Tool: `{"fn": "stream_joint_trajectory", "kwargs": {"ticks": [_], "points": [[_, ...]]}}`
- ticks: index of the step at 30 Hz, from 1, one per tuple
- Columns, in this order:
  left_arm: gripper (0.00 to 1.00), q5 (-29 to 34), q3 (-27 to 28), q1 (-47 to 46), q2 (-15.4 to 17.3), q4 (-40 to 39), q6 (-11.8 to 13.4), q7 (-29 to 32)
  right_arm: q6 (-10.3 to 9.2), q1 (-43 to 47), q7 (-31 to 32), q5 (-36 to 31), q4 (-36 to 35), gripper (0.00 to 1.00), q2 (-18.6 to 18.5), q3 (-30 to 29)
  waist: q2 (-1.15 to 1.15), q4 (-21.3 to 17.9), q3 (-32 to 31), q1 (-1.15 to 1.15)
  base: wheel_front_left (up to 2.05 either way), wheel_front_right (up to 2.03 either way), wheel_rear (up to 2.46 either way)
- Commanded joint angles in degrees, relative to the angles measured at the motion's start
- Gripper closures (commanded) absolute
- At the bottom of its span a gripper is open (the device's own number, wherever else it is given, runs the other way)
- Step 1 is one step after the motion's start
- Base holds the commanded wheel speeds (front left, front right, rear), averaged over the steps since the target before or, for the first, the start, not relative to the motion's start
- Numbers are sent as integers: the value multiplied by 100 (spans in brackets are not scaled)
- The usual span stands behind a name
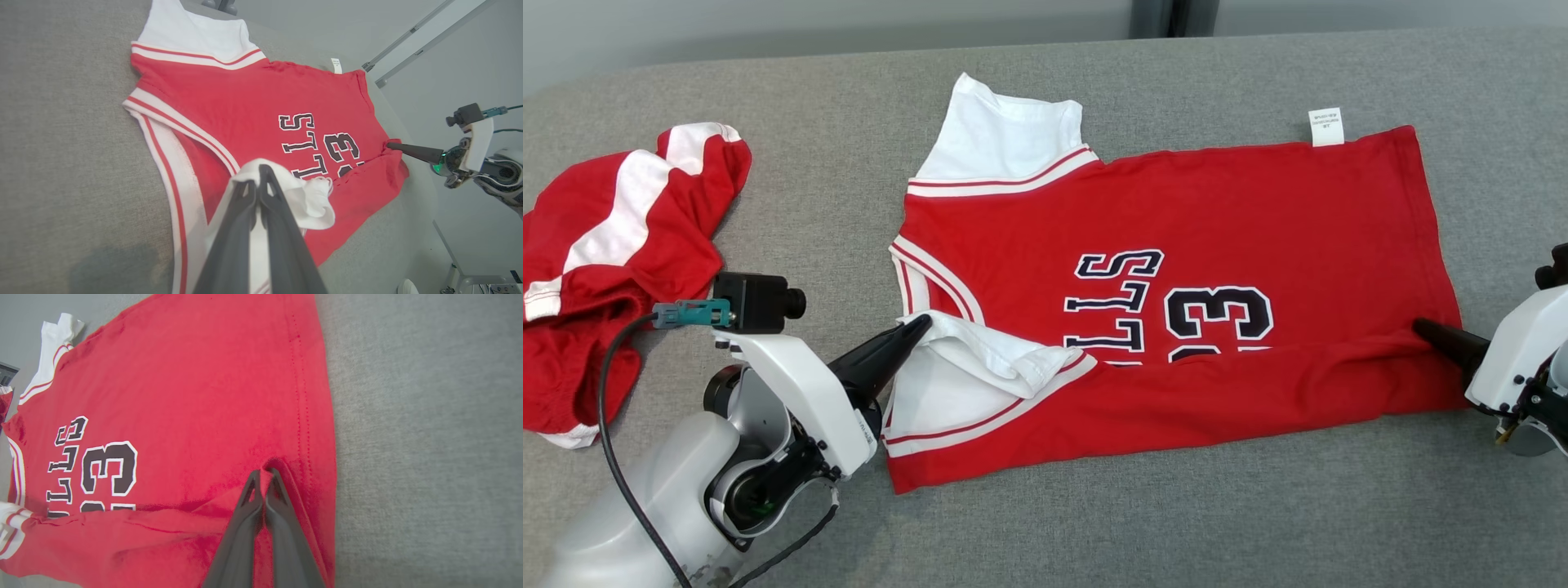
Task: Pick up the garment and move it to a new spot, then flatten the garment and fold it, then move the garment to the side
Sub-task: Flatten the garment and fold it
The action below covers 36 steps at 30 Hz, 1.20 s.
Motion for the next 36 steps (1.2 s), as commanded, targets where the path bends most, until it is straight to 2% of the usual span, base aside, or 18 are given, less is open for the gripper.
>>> {"fn": "stream_joint_trajectory", "kwargs": {"ticks": [1,8,9,10,11,12,13,14,24,36], "points": [[100,81,-17,-93,-4,81,30,-41,0,-63,-58,-27,19,100,12,11,0,6,11,0,0,0,0],[100,178,-52,-186,-168,318,74,-139,0,-36,-159,-44,16,100,28,34,0,42,21,0,0,0,0],[100,194,-50,-187,-188,343,67,-176,0,-32,-214,-63,7,93,22,34,0,45,23,0,0,0,0],[100,209,-32,-198,-220,380,78,-227,0,-31,-260,-69,21,51,18,15,0,49,28,0,0,0,0],[60,259,-30,-233,-269,446,95,-294,0,-29,-269,-32,103,0,47,-14,0,56,34,0,0,0,0],[24,295,-37,-256,-291,474,119,-332,0,-45,-264,-16,117,0,61,-26,0,57,37,0,0,0,0],[3,319,-37,-267,-310,504,141,-365,0,-65,-281,-1,137,0,72,-42,0,58,39,0,0,0,0],[0,325,-29,-264,-331,542,151,-395,0,-85,-338,-1,161,0,78,-69,0,57,39,0,0,0,0],[0,387,85,-282,-513,822,269,-757,0,-101,-771,-113,264,0,91,-172,0,60,-17,0,0,0,0],[0,587,736,53,-738,810,549,-2201,0,9,-2563,-802,102,0,-6,-187,0,49,-344,0,0,0,0]]}}
